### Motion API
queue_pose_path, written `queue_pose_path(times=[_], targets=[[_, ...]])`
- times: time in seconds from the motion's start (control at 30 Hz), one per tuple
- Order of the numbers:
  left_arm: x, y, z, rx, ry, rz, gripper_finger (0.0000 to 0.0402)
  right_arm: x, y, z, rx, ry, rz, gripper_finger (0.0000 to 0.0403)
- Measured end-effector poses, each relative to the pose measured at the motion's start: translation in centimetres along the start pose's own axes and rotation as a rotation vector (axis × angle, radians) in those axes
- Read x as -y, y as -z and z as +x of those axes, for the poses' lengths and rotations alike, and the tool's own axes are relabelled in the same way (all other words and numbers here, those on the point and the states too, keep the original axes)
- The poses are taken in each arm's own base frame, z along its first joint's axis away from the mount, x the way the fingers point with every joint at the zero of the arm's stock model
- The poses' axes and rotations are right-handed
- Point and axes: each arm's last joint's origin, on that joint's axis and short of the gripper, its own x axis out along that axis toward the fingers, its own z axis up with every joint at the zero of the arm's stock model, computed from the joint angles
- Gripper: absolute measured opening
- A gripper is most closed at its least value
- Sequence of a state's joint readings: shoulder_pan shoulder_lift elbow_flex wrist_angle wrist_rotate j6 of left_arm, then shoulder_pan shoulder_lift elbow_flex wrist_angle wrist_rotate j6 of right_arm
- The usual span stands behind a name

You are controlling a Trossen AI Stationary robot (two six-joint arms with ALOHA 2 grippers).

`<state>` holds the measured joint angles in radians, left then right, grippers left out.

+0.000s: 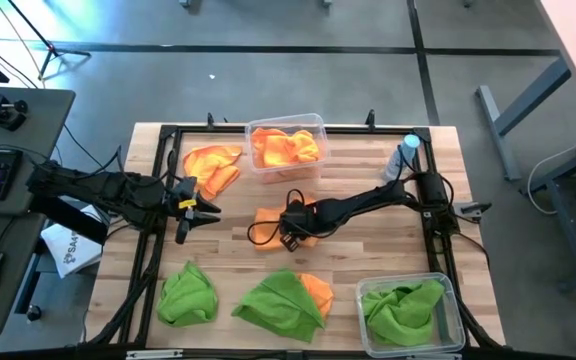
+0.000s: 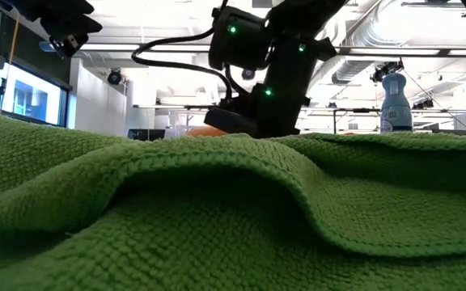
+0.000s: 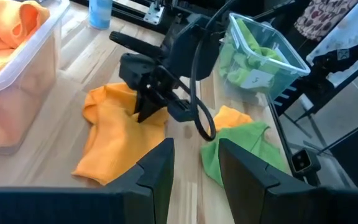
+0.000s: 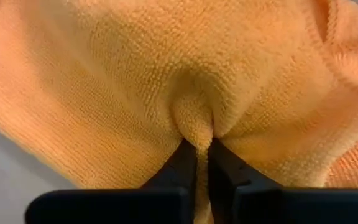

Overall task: Sort microfiber towel by color & place in baskets
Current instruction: Put the orange microfiber towel into the top transparent bin

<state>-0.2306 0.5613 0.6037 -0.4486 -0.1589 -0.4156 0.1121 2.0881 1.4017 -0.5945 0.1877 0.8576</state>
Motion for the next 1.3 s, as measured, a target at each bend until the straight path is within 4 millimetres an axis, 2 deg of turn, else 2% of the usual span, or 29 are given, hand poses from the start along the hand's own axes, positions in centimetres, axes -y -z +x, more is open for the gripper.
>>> queue_pose_path(times=[0.13, 0.23, 0.5, 0.77, 1.03, 1.3], targets=[[-0.1, 0.1, -0.1, -0.011, -0.005, 0.003, 0.0113, -0.9, -0.1, -2.6, 0.057, -0.019, 0.035, 0.0014], [-0.2, 0.2, -0.3, -0.017, -0.007, 0.02, 0.0113, -1.6, -1.1, -6.9, 0.204, -0.048, 0.025, 0.0005], [-0.3, 0.4, -0.7, -0.02, -0.017, 0.065, 0.0113, -0.3, -2.5, -14.7, 0.431, -0.023, 0.054, 0.0004], [-1.0, 0.0, -1.5, 0.043, -0.07, 0.091, 0.0113, 0.6, -3.9, -19.7, 0.607, -0.013, 0.014, 0.0002], [-1.8, -0.3, -3.1, 0.133, -0.113, 0.096, 0.0113, 1.9, -7.3, -21.5, 0.694, 0.013, -0.069, 0.0003], [-2.1, -0.4, -3.8, 0.173, -0.132, 0.082, 0.0113, 7.4, -11.9, -20.3, 0.605, -0.019, -0.059, 0.0002]])
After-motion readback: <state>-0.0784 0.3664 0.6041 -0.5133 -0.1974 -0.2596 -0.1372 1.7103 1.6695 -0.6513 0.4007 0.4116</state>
